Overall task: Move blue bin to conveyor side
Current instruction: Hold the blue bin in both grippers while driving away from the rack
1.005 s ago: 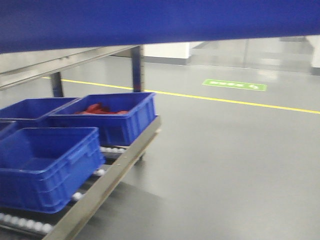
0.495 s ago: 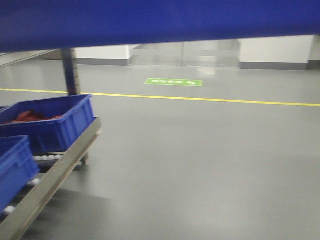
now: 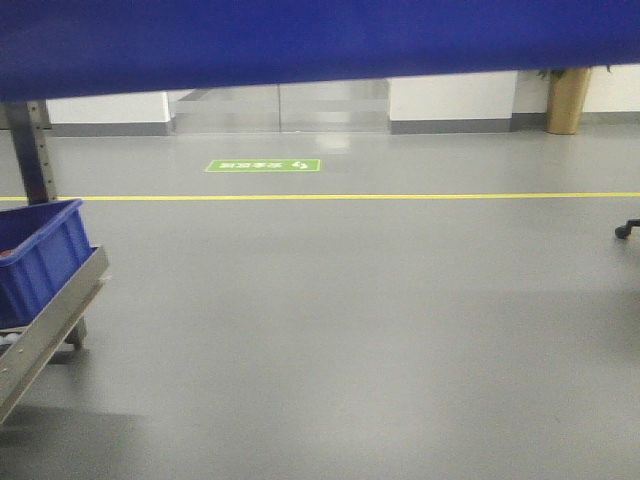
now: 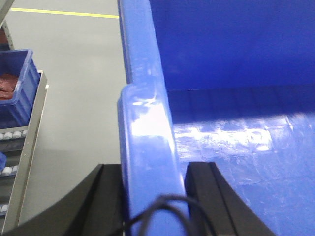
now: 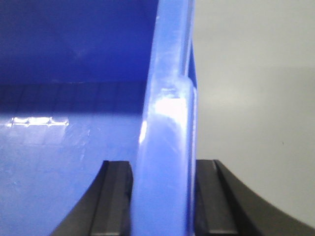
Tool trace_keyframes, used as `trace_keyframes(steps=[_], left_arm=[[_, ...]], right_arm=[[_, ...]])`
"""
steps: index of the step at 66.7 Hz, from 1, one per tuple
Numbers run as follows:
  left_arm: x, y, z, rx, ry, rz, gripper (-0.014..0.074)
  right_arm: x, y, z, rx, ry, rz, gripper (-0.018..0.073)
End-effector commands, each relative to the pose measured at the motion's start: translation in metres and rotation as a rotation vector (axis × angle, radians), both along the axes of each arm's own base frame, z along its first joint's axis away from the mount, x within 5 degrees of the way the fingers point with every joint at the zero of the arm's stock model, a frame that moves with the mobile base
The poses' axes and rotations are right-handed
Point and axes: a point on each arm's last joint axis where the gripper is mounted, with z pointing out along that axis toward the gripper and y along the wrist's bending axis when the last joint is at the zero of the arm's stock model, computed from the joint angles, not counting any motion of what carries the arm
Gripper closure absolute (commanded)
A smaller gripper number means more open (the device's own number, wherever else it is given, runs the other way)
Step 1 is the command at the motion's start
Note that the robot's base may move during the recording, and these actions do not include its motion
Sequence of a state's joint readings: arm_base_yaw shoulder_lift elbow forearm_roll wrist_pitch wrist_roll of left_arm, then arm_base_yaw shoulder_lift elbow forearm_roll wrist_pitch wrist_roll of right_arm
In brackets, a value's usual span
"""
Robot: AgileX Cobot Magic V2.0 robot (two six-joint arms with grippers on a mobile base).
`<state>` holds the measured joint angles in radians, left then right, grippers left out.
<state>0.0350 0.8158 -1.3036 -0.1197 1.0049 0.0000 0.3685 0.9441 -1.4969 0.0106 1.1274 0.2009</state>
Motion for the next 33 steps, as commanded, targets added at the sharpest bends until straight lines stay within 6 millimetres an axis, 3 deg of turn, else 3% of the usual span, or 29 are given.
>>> trace_keyframes(steps=[1, 33], left_arm=[[-0.0054, 0.0033, 0.0151, 0.049, -0.144, 0.025, 0.0613], [-0.0054, 0.0033, 0.0151, 0.049, -0.144, 0.025, 0.0613]], right_arm=[[-0.0019, -0.0094, 0.016, -0.041, -0.169, -0.049, 0.0636], [-0.0019, -0.0094, 0.016, -0.041, -0.169, -0.049, 0.0636]])
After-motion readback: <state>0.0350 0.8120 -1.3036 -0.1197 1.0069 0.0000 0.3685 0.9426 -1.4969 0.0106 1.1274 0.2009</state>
